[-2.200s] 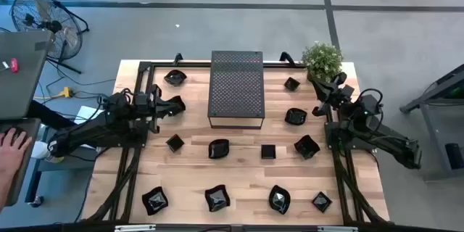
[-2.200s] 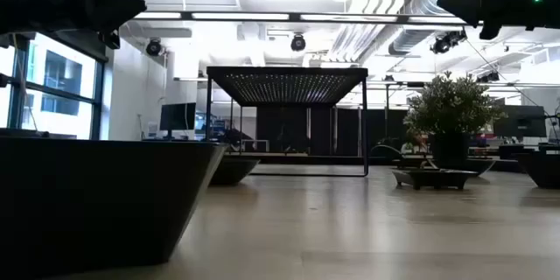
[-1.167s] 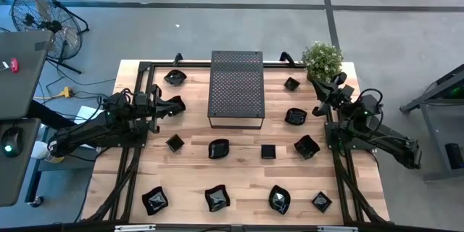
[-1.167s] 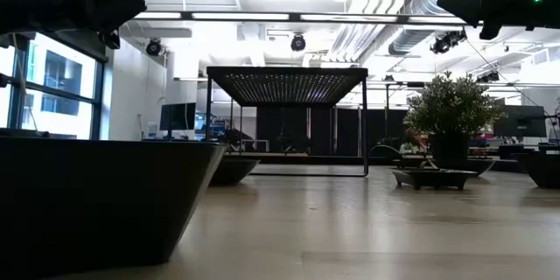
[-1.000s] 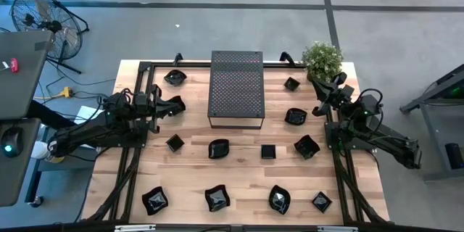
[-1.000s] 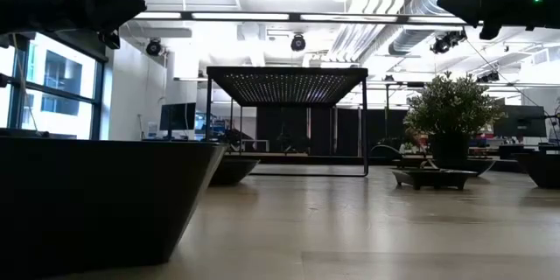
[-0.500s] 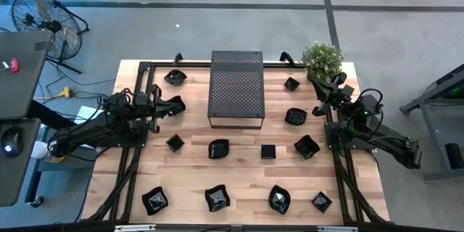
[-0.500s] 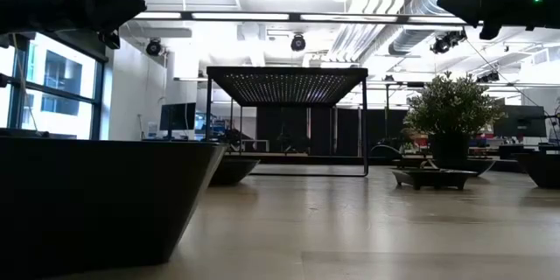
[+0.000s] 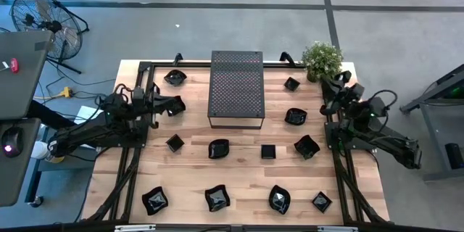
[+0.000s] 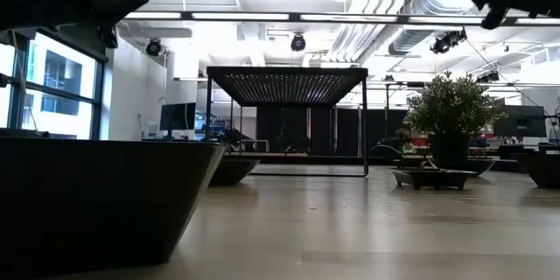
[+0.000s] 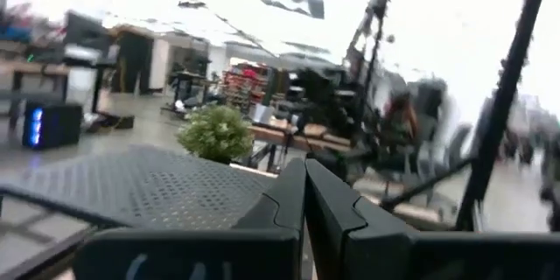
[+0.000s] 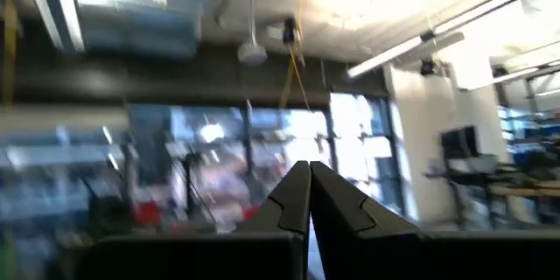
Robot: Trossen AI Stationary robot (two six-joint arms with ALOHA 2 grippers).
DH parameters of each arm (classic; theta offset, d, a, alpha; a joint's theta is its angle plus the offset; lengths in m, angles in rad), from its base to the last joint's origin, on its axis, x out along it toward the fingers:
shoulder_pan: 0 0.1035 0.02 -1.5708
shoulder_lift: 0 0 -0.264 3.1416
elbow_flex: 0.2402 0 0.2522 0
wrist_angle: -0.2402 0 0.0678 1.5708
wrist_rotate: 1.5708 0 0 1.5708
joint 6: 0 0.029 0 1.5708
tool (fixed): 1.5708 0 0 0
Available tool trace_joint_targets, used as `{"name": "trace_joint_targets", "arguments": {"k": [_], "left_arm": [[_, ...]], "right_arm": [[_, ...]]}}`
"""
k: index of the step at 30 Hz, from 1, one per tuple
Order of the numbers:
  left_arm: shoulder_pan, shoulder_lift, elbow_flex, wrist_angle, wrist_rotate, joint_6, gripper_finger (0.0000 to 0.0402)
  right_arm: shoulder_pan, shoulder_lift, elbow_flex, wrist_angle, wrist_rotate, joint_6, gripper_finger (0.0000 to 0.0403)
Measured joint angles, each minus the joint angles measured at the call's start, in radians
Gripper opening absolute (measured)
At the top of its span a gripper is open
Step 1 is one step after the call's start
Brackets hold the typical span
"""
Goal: Pick & Place Mini shaped plates
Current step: Put the square plate on the shelf
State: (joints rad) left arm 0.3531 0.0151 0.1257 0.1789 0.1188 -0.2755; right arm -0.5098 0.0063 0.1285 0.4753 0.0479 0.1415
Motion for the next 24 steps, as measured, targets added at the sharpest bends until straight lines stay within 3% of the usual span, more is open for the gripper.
{"name": "trace_joint_targets", "arguments": {"k": [6,8,12,17,24], "left_arm": [[0.0,0.0,0.0,0.006,-0.043,-0.131,0.0001],[0.0,0.0,0.0,0.005,-0.043,-0.152,0.0001],[0.0,0.0,0.0,0.006,-0.037,-0.212,0.0001],[0.0,0.0,0.0,0.005,-0.002,-0.217,0.0001],[0.0,0.0,0.0,0.004,-0.004,-0.196,0.0001]], "right_arm": [[0.0,0.008,0.001,0.212,0.063,0.1,0.0003],[0.0,0.026,0.027,0.212,0.027,0.09,0.0002],[0.03,0.127,0.193,-0.085,-0.018,0.138,0.0001],[0.126,0.373,0.46,-0.478,0.042,0.15,0.0001],[0.354,0.661,0.705,-0.803,0.161,0.236,0.0]]}}
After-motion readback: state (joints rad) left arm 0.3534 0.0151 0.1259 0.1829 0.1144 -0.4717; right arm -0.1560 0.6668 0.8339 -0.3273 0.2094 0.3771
